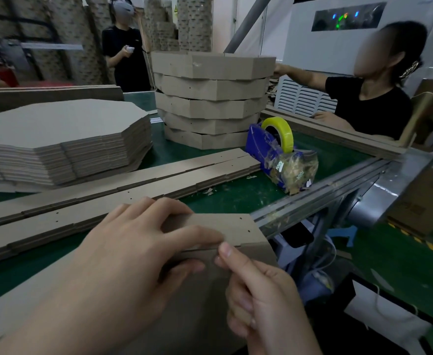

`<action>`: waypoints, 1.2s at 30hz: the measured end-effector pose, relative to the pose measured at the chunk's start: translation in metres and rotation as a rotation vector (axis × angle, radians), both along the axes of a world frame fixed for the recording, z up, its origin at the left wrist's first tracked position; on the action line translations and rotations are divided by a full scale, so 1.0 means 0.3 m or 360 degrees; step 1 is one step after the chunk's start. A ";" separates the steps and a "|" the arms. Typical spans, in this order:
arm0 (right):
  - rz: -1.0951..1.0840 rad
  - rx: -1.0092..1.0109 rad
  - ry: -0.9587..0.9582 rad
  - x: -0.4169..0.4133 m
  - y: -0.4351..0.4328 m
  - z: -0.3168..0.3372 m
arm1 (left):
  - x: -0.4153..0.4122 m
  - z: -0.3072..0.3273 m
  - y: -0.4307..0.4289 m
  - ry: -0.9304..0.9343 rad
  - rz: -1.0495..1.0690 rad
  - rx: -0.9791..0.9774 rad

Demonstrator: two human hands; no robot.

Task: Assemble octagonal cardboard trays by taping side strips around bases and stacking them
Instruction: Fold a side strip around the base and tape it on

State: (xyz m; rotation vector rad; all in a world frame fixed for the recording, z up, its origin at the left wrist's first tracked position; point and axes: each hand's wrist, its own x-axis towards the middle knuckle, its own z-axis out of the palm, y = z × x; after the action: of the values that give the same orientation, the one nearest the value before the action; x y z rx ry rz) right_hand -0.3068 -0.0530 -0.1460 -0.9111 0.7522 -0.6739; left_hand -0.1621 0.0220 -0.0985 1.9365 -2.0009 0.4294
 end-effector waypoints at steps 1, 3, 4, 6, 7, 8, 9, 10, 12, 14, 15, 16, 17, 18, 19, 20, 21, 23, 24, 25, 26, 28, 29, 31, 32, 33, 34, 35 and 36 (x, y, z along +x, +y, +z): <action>0.0080 -0.0021 0.0023 -0.007 -0.005 0.002 | 0.004 0.000 0.001 0.0007 0.0012 0.0014; 0.0238 -0.0047 0.0063 -0.018 -0.015 0.005 | 0.007 0.005 0.006 0.0052 0.0048 0.0044; 0.0297 -0.0056 0.0076 -0.022 -0.019 0.003 | 0.007 0.009 0.009 0.0080 0.0053 0.0058; 0.0363 -0.0083 0.0086 -0.027 -0.025 -0.002 | 0.001 0.021 0.010 0.0144 0.0041 0.0050; 0.0386 -0.0095 0.0080 -0.027 -0.027 -0.002 | -0.006 0.027 0.007 0.0183 0.0046 0.0023; 0.0411 -0.0103 0.0073 -0.027 -0.028 -0.001 | -0.015 0.030 0.000 0.0200 0.0076 -0.0014; 0.0441 -0.0112 0.0070 -0.024 -0.027 0.001 | -0.027 0.032 -0.011 0.0188 0.0131 -0.0060; 0.0471 -0.0123 0.0069 -0.022 -0.027 0.002 | -0.041 0.032 -0.022 0.0157 0.0196 -0.0107; 0.0519 -0.0161 0.0082 -0.020 -0.029 0.001 | -0.063 0.028 -0.042 0.0118 0.0274 -0.0172; 0.0548 -0.0195 0.0137 -0.027 -0.039 0.004 | -0.070 0.025 -0.046 0.0109 0.0276 -0.0189; 0.0581 -0.0193 0.0177 -0.033 -0.047 0.005 | -0.066 0.023 -0.045 0.0096 0.0262 -0.0183; 0.0638 -0.0190 0.0229 -0.039 -0.054 0.003 | -0.059 0.023 -0.043 0.0075 0.0246 -0.0172; 0.0711 -0.0203 0.0305 -0.046 -0.056 -0.006 | -0.052 0.024 -0.041 0.0059 0.0234 -0.0157; 0.0778 -0.0228 0.0404 -0.050 -0.050 -0.019 | -0.044 0.025 -0.040 0.0052 0.0233 -0.0132; 0.0808 -0.0243 0.0483 -0.051 -0.041 -0.035 | -0.037 0.024 -0.037 0.0053 0.0230 -0.0104; 0.0774 -0.0253 0.0518 -0.047 -0.033 -0.052 | -0.032 0.023 -0.034 0.0054 0.0225 -0.0076; 0.0643 -0.0248 0.0482 -0.040 -0.030 -0.066 | -0.028 0.022 -0.030 0.0034 0.0220 -0.0056; 0.0141 -0.0228 0.0287 -0.033 -0.040 -0.082 | -0.021 0.017 -0.019 -0.0069 0.0225 -0.0042; -0.0132 -0.0262 0.0173 -0.036 -0.051 -0.082 | -0.019 0.011 -0.014 -0.0123 0.0232 -0.0043; -0.0362 -0.0373 0.0108 -0.042 -0.064 -0.082 | -0.018 0.004 -0.010 -0.0153 0.0246 -0.0027; -0.0516 -0.0537 0.0099 -0.047 -0.076 -0.081 | -0.018 0.001 -0.007 -0.0159 0.0271 0.0016; -0.0604 -0.0825 0.0131 -0.052 -0.083 -0.078 | -0.012 -0.005 -0.003 -0.0174 0.0294 0.0077; -0.0579 -0.0914 0.0145 -0.050 -0.078 -0.079 | -0.009 -0.005 0.001 -0.0186 0.0284 0.0084; -0.0537 -0.1004 0.0184 -0.048 -0.066 -0.078 | -0.010 0.007 0.010 -0.0165 0.0242 0.0092; -0.0525 -0.1053 0.0208 -0.049 -0.061 -0.081 | -0.013 0.016 0.013 -0.0109 0.0227 0.0080; -0.0522 -0.1109 0.0231 -0.052 -0.058 -0.083 | -0.023 0.025 0.011 -0.0056 0.0223 0.0065; -0.0513 -0.1171 0.0237 -0.057 -0.055 -0.080 | -0.039 0.036 0.007 -0.0016 0.0241 0.0079; -0.0491 -0.1229 0.0230 -0.061 -0.056 -0.075 | -0.057 0.046 0.001 -0.0013 0.0246 0.0079; -0.0475 -0.1281 0.0214 -0.068 -0.063 -0.071 | -0.075 0.056 -0.004 -0.0020 0.0238 0.0084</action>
State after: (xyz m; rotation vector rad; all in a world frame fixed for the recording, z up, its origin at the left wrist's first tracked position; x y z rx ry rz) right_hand -0.3271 -0.0719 -0.1672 -1.6034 0.7480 -1.2314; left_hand -0.1845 0.0209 -0.0817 2.1294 -1.9000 0.4302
